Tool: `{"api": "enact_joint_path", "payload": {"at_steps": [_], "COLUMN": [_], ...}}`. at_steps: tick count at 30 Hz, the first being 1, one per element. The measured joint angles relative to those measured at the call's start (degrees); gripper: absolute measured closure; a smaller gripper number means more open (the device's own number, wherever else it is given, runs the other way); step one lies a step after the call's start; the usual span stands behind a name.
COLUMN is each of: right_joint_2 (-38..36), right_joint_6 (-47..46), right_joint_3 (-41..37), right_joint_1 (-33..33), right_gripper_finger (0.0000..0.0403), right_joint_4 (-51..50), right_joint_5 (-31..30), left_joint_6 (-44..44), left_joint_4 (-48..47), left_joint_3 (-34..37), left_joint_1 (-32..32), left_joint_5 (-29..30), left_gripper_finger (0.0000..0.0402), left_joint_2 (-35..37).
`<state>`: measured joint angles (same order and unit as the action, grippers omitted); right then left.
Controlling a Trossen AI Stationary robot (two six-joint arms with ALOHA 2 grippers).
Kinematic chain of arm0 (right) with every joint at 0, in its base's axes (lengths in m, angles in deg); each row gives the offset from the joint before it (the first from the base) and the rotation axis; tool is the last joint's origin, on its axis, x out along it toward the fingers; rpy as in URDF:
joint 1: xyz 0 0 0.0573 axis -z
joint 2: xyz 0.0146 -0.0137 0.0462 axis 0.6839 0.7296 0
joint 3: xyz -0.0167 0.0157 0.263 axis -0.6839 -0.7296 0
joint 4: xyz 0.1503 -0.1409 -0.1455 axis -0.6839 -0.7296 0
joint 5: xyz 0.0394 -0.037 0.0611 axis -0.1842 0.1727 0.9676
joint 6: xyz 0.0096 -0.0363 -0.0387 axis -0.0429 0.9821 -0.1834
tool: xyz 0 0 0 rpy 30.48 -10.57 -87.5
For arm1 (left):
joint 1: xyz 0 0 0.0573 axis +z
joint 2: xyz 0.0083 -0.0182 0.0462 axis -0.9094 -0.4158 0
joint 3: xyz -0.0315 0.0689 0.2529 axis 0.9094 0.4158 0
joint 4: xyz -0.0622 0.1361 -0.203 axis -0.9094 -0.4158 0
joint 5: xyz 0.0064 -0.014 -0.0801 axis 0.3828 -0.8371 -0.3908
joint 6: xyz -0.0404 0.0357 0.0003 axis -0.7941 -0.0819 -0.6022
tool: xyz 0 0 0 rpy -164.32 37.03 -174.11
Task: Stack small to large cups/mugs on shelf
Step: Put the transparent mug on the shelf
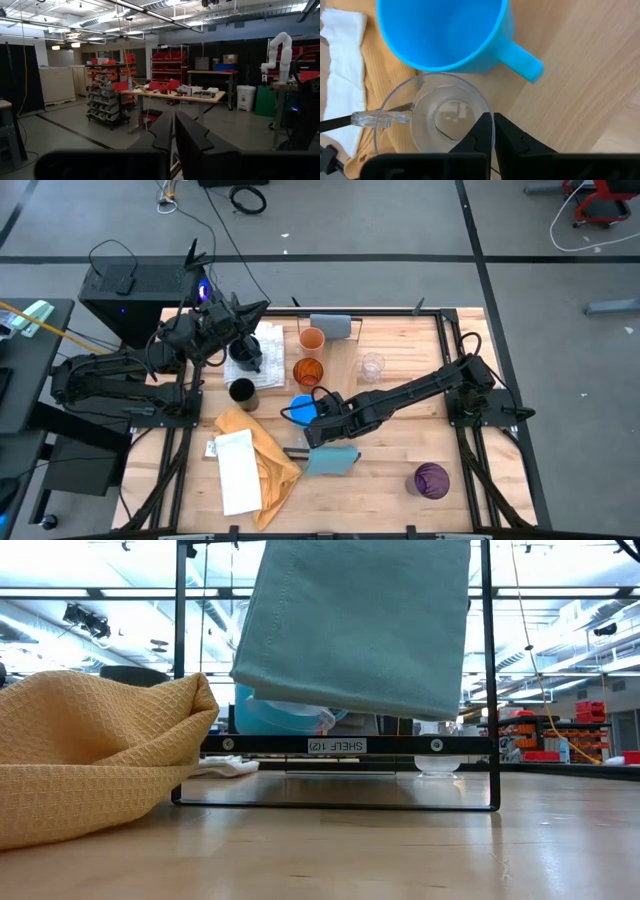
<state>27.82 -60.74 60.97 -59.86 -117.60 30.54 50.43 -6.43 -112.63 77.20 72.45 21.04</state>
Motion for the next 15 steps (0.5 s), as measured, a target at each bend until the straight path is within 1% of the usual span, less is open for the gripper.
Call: {"api": "enact_joint_path", "payload": {"at_steps": [4,9,15], "right_joint_2": [0.0,0.0,0.0], "right_joint_6": [0.2,1.6,1.7], "right_joint_3": [0.0,0.0,0.0], "right_joint_1": [0.0,0.0,0.0], "right_gripper_finger": [0.0387,0.0386,0.0366], "right_joint_4": [0.7,2.0,3.0], "right_joint_5": [-0.2,-0.1,0.0], "left_joint_6": [-0.2,-0.2,-0.2], "left_joint_4": [0.0,0.0,0.0], "left_joint_3": [0.0,0.0,0.0], "left_joint_1": [0.0,0.0,0.0], "left_joint_5": [0.0,0.0,0.0], "left_gripper_finger": [0.0377,0.0368,0.0362], "left_joint_2": [0.0,0.0,0.0]}}
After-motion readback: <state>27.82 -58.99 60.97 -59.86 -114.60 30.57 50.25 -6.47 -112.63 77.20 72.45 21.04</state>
